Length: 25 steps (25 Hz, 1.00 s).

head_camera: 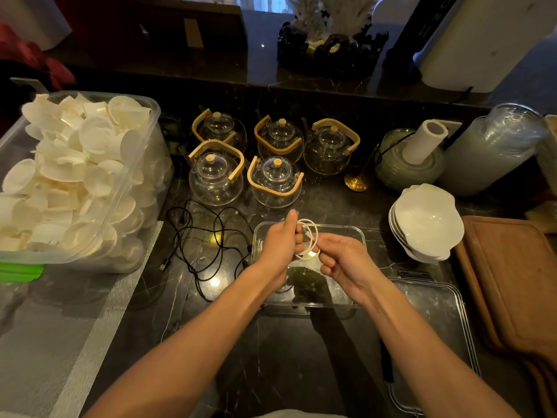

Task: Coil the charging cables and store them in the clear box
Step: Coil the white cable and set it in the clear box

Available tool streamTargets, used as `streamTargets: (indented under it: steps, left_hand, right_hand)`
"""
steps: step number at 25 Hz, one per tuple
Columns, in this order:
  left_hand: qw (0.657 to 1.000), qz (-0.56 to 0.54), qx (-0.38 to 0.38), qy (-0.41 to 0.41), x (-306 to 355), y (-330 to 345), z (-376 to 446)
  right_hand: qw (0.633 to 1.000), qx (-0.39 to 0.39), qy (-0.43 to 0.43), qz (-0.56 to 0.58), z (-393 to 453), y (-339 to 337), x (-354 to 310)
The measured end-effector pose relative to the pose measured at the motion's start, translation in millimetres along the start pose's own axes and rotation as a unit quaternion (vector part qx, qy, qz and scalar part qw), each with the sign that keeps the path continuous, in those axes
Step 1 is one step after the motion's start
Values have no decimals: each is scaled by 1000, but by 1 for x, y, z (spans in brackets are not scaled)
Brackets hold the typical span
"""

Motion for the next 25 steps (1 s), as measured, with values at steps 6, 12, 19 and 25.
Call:
streamTargets:
  steps: [6, 12, 19, 25]
  left_hand:
    - [994, 106, 13, -4, -9, -2, 4]
    - [995, 98, -9, -28, -21, 4, 5]
    - [996, 75, 7, -51, -29, -7, -1]
    - [998, -2, -55, -25, -21, 4, 1]
  right_hand:
    - [997, -21, -59, -52, -6, 12, -5]
    - [907, 146, -264, -292, -19, 9, -36]
    - [848, 182, -337, -365, -26, 10, -46]
    - [970, 220, -98, -21, -9, -27, -9]
Point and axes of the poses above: each hand's wrist, its own z-axis towards the middle knuckle, its own y-axis out of the palm, x = y × z, the point moved 10 cm from there along z, towards the middle knuckle, and after that the axes turned 6 degrees about x, right-handed, at the moved point
